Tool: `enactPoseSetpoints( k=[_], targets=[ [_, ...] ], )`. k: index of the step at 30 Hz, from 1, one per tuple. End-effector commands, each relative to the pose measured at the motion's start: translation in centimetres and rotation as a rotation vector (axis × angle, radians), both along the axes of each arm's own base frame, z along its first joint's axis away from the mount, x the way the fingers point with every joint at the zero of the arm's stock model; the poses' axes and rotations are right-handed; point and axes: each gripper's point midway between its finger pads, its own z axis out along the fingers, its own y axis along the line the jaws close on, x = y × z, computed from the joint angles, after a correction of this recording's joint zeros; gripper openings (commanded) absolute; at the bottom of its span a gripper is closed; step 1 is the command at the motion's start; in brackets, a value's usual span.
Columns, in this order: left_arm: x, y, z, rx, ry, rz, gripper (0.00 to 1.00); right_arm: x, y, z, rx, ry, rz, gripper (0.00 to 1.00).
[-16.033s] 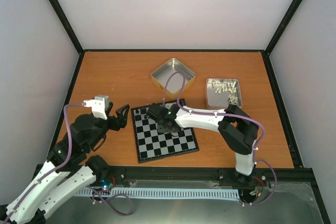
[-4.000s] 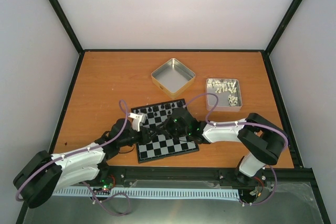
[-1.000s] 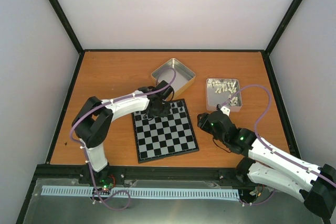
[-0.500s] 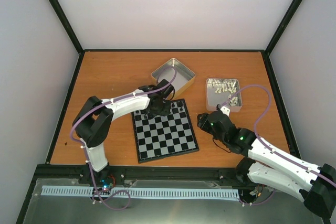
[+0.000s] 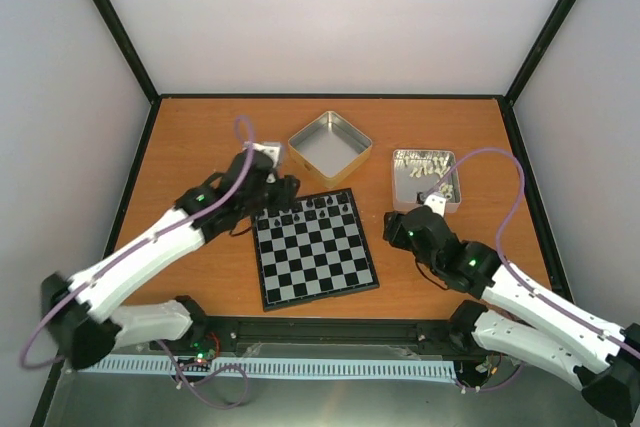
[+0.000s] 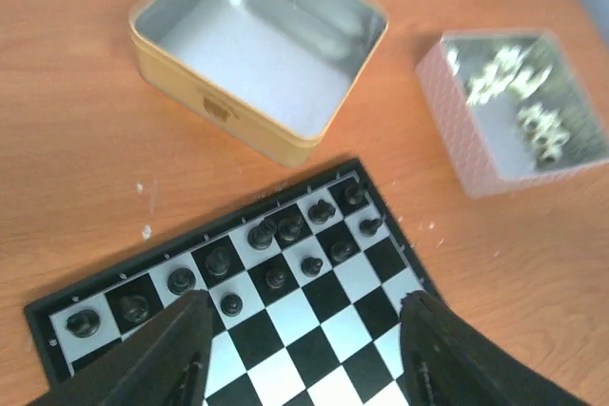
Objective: Set up the chess pieces on the board
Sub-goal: Reset both arms
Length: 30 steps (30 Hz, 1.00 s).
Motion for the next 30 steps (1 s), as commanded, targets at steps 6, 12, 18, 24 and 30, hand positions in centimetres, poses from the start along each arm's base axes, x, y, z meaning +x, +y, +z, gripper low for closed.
enactPoseSetpoints(
  k=[6, 12, 18, 24, 30],
  targets=[
    [-5.5, 9.4, 9.9, -0.139, -0.433, 0.122, 0.69, 0.0, -4.4, 8.2, -0.236, -0.251, 0.029, 0.75],
    [-10.2, 15.4, 14.1, -0.21, -0.639, 0.182, 0.95, -1.3, -8.0, 14.6, -0.274, -0.428, -0.023, 0.91],
    [-12.8, 19.4, 15.7, -0.204, -0.705, 0.258, 1.0, -2.9, -10.8, 18.7, -0.302, -0.531, -0.067, 1.0],
    [-13.3, 21.2, 15.7, -0.149, -0.704, 0.312, 1.0, -3.7, -13.1, 20.0, -0.344, -0.511, -0.14, 1.0],
    [-14.2, 22.4, 17.4, -0.176, -0.756, 0.335, 1.0, -4.6, -14.8, 20.9, -0.338, -0.531, -0.187, 1.0]
  ],
)
